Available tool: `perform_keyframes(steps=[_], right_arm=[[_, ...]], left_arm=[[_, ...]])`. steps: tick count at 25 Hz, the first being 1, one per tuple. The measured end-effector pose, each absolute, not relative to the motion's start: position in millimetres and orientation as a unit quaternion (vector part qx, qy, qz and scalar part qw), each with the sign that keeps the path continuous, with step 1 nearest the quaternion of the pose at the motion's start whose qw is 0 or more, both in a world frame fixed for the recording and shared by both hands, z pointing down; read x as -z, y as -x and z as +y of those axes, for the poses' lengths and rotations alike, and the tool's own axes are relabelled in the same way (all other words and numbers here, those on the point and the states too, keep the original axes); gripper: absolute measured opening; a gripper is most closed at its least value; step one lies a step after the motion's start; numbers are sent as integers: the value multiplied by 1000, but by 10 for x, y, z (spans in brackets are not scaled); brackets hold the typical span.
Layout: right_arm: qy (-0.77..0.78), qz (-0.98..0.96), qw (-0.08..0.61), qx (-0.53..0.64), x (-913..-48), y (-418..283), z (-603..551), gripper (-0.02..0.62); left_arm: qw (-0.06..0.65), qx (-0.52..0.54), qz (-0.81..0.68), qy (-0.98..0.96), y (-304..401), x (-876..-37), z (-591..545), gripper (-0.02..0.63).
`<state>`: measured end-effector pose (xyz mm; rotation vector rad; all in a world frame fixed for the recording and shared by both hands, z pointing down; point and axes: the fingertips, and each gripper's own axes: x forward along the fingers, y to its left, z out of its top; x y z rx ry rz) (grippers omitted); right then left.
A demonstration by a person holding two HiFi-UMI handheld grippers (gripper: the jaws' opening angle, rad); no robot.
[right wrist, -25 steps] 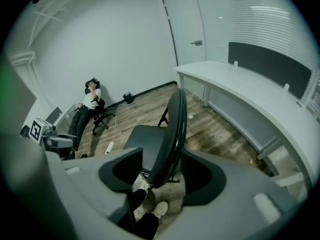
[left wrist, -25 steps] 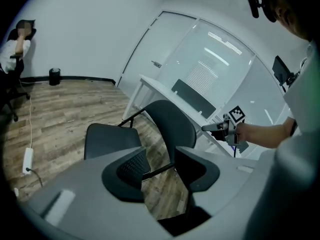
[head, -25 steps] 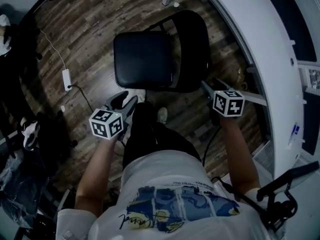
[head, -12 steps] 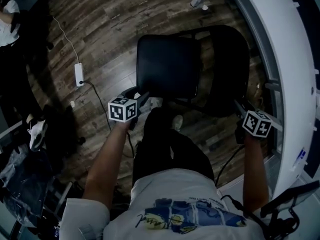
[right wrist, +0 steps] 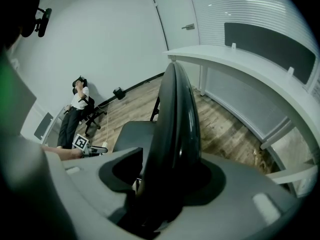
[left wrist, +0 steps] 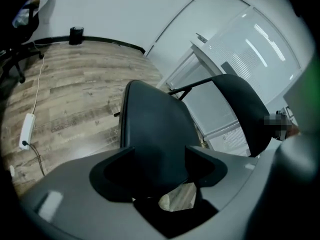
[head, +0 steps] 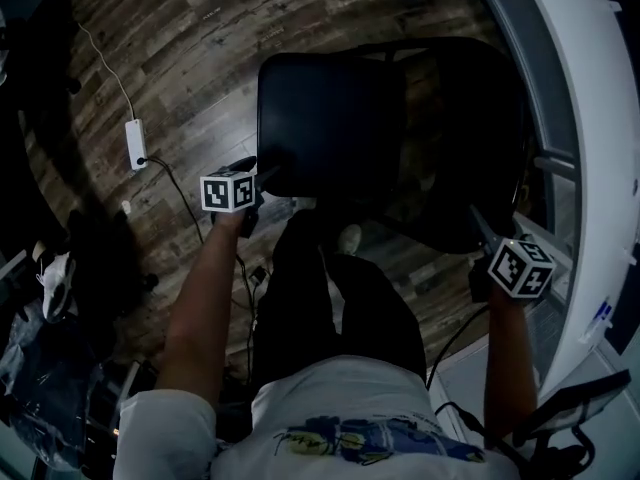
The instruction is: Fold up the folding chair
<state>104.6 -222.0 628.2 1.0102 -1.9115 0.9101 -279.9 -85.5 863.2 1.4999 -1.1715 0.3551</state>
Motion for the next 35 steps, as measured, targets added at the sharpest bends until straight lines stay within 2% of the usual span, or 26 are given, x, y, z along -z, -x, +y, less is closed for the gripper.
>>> perform_keyframes(steps=[8, 14, 23, 35], right_arm=[[-416, -744, 387, -351, -6407, -964, -2227, 219], [-424, -752, 378, -335, -6336, -991, -2272, 209], [-426, -758, 363, -334, -6247, -927, -2261, 187], [-427, -756, 342, -359, -6186, -899, -2284, 144]], left_arm=[[609, -117, -498, -606, 3041, -9353, -786, 394], [631, -44, -472, -613, 2949, -9647, -947, 436], [668, 32, -364, -649, 2670, -9785, -1039, 439], [677, 27, -311, -666, 2529, -9683, -1021, 375]])
